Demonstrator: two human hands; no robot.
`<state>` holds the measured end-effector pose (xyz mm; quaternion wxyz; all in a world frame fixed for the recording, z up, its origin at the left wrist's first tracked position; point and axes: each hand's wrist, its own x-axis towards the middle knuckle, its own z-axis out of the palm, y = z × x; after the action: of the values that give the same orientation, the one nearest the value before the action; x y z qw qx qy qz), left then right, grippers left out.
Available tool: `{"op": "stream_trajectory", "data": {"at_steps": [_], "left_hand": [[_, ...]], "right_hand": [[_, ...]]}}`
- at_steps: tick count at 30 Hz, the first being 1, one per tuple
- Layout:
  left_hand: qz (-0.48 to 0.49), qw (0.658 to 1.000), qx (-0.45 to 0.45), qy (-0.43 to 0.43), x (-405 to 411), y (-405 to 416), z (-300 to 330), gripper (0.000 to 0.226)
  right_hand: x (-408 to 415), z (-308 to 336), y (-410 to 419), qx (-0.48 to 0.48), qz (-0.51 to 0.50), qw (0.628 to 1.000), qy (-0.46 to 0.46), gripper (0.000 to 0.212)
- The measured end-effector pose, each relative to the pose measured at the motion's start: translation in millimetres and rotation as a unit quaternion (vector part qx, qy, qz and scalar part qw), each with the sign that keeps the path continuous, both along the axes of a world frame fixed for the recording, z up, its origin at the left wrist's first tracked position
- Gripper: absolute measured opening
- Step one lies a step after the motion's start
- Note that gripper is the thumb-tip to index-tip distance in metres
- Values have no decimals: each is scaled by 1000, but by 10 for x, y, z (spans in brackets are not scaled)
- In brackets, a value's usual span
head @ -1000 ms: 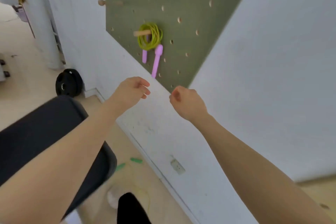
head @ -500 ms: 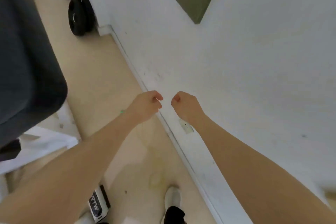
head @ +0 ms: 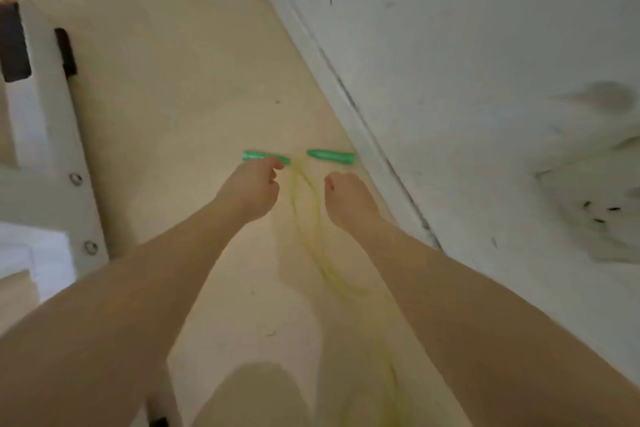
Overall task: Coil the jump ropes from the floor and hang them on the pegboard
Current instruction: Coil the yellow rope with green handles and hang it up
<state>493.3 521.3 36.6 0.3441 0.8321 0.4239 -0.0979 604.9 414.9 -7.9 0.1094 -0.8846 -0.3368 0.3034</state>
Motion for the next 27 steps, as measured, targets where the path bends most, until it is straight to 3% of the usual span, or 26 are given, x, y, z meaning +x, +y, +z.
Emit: {"op": "stream_trajectory", "data": {"at_steps": [4, 7, 12, 14, 16, 18, 20, 23, 25, 27], "left_hand": [[-18, 997, 61, -36, -21, 371, -498, 45], [-15, 996, 79, -38, -141, 562, -616, 43], [1, 998, 62, -6, -502, 580, -313, 40], [-49, 995, 80, 25, -610, 400, -107, 48], [-135, 986, 59, 81, -664, 91, 152, 64], [-215, 971, 3, 104, -673, -270, 482, 75], [-200, 973, -96, 60, -700, -560, 861, 69], [-142, 973, -183, 20, -783, -844, 1490, 39], [-155, 979, -112, 67, -829, -941, 1953, 21], [-178, 978, 4, 110, -863, -979, 2432, 35]], "right_hand": [[48, -776, 589, 55, 78, 992, -77, 43], [-18, -1010, 933, 10, 125, 988, -94, 55], [-518, -941, 523, -9, 188, 968, -163, 37], [-690, -622, 234, 48, 179, 979, -88, 30], [-840, -135, -2, 101, 110, 985, 84, 26], [-960, 423, -219, 109, 52, 961, 247, 25], [-1016, 940, -409, 96, 45, 950, 294, 23], [-997, 1642, -658, 81, 44, 940, 329, 28], [-904, 2131, -810, 86, 29, 928, 361, 41], [-758, 2614, -947, 99, 34, 911, 398, 38]]}}
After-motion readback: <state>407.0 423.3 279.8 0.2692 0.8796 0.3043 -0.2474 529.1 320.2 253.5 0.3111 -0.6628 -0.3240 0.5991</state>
